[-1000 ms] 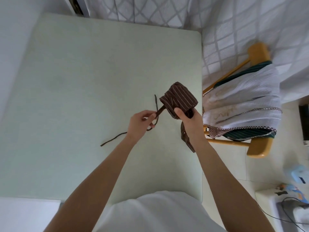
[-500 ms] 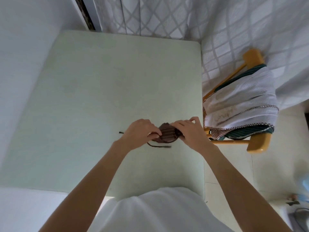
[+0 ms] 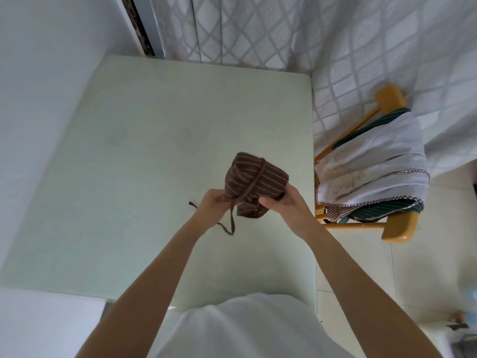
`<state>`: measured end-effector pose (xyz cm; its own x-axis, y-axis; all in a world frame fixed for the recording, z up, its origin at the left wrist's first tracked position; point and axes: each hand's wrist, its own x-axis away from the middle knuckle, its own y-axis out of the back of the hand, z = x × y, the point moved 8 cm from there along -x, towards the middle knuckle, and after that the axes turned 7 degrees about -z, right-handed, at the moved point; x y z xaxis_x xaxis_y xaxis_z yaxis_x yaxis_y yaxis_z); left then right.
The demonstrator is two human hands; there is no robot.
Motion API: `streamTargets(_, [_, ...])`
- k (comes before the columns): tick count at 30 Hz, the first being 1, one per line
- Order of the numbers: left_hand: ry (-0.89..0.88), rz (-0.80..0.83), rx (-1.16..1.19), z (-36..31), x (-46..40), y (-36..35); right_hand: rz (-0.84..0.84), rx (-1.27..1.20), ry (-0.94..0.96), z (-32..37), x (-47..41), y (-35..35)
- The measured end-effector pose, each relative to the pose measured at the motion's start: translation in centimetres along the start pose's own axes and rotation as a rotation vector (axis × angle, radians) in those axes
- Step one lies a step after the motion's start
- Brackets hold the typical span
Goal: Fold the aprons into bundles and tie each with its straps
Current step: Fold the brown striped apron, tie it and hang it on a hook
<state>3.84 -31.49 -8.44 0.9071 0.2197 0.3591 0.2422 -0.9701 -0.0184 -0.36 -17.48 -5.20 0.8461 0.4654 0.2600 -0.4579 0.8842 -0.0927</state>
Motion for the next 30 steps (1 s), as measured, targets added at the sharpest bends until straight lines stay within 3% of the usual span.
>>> streamTargets(3, [0.063,0.033,-0.134,2.8,0.5,-0.8,-0.123,-0.080,-0.014,0.0,-0.2,0.5])
streamTargets(5, [-0.045,-0.061,-0.306,3.1,0.5,0.1,-0.160,-0.022,0.010,0.0,-0.1,0.8])
streamTargets(8, [-0.085,-0.139,-0.119,1.5,1.3,0.5,-0.201,0.052,0.019,0.0,0.0,1.6])
streamTargets(13, [0.013,0.159,-0.032,1.5,1.7,-1.2,-0.185,0.136,0.048,0.8,0.2,2.3])
streamTargets(20, [0.197,0.456,0.065,1.8,2.3,-1.2,-0.107,0.188,0.043,1.7,0.5,3.2])
streamTargets(22, [0.162,0.433,-0.163,1.9,1.7,-0.4,-0.038,0.203,0.047,1.9,0.7,3.3])
streamTargets(24, [0.057,0.227,-0.479,1.1,-0.2,1.6,0.122,0.324,0.054,2.0,1.0,2.4])
streamTargets(27, [-0.081,0.031,-0.861,-1.3,-1.9,3.5,0.395,0.799,0.175,0.1,1.1,-0.5])
streamTargets(30, [-0.178,0.041,-1.196,-3.0,-1.8,2.4,0.319,1.098,0.236,-2.0,-0.4,-0.7])
